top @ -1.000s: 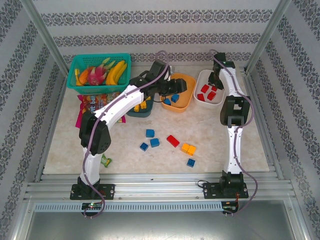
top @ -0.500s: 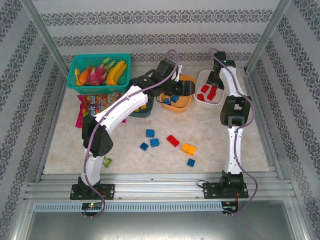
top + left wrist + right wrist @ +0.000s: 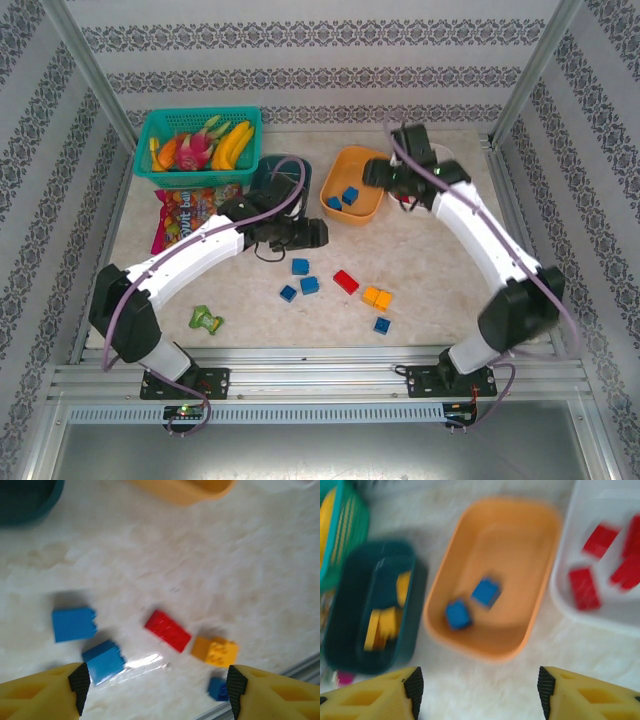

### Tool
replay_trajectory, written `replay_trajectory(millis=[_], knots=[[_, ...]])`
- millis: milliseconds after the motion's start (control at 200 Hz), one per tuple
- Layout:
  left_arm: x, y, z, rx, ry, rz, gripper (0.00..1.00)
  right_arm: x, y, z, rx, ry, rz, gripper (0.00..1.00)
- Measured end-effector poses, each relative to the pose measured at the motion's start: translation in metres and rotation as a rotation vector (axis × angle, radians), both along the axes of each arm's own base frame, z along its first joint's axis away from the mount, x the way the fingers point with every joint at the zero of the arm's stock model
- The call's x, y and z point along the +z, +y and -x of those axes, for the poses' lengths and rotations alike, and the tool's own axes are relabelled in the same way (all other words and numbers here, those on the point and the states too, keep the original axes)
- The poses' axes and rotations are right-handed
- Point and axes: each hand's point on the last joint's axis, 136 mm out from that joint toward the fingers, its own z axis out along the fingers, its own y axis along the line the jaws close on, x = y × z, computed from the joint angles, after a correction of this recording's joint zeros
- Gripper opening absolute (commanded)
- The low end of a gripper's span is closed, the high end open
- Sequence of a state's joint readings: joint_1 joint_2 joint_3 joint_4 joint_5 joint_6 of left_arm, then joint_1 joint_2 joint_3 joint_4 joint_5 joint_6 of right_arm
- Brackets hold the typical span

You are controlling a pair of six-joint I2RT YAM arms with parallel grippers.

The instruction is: Sort the legos into containers by color

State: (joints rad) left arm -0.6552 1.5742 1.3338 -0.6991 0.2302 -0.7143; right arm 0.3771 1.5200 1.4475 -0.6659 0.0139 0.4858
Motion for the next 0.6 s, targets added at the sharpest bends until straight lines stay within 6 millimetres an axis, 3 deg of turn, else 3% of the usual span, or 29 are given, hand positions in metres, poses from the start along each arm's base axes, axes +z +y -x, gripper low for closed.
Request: replay_trajectory(millis=[165, 280, 425, 600], knots=[[-0.046, 0.006, 0.001, 0.029, 0.11, -0.09, 0.83, -0.066, 0.04, 0.089, 0.198, 0.141, 0.009, 0.73], [-0.073, 0.009, 0.0, 0.023, 0.157, -0.157, 0.83, -0.099, 0.044, 0.139, 0.282, 0.227, -0.014, 0.76], [-0.098, 0.011, -0.006, -0.012, 0.185, -0.239, 0.83, -0.108, 0.04, 0.165, 0.314, 0.255, -0.065, 0.76], [-0.116, 0.018, -0.014, -0.044, 0.193, -0.309, 0.79, -0.105, 0.047, 0.167, 0.341, 0.249, -0.102, 0.76]])
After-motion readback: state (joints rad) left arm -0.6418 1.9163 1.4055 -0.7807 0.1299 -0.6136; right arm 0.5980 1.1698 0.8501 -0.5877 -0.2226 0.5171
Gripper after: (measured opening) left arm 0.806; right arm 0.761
